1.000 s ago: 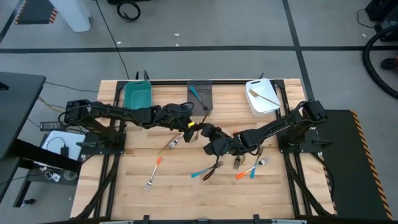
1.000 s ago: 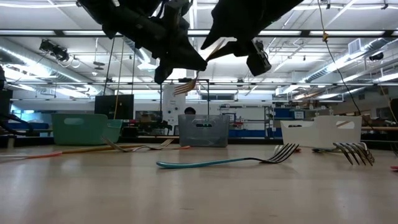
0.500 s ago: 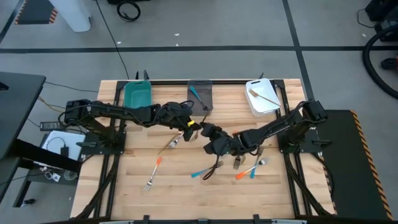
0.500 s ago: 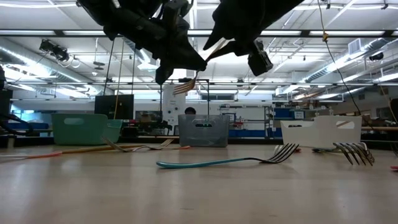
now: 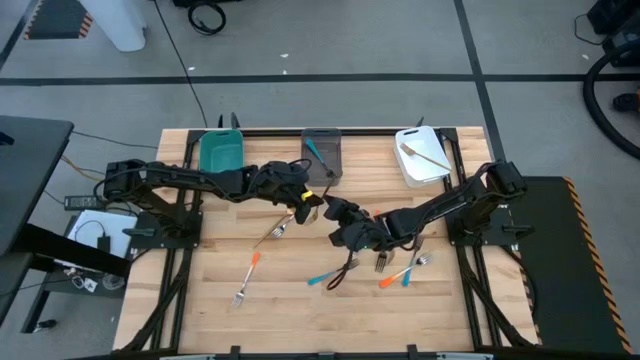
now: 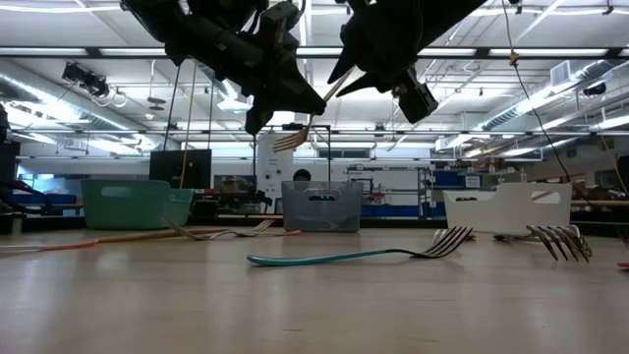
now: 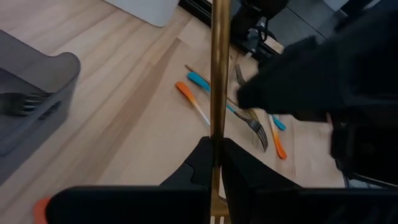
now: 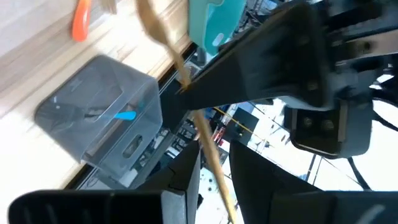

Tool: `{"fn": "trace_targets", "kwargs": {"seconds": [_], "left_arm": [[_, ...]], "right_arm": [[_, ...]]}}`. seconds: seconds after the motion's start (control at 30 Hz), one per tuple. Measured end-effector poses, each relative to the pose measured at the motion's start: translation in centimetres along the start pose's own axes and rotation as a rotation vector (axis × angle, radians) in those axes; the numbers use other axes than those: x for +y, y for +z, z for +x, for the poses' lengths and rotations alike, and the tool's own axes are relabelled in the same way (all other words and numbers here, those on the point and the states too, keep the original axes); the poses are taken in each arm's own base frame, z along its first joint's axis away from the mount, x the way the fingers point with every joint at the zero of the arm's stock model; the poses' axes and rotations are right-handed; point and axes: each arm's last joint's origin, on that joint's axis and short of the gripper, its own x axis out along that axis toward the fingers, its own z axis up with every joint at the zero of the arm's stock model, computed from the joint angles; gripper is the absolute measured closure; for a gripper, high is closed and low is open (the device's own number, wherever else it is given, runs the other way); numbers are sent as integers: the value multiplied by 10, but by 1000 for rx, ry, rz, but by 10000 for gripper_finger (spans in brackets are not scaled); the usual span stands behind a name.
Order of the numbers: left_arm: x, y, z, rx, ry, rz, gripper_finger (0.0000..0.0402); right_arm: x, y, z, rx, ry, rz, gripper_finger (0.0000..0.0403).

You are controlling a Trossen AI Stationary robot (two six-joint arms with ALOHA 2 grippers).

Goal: Sort silverware by color (type)
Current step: Put the bottom left gold fork into the white bin

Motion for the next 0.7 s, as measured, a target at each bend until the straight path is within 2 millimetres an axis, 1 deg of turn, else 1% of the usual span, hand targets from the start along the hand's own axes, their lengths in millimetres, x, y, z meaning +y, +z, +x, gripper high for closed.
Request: {"fn": "trace_targets", "kwargs": {"seconds": [0.27,0.5,0.7], "left_arm": [[-2,1,0,1,-40,-22,376],[-6,0,0,3,-62,-29,376],[-11,-2,1,1,-73,-25,376]], "right_arm": [[-1,-1,1,1,-6,8,308],[-1,2,1,-105,-2,7,307],[-1,1,4,-121,3,4,308]]}}
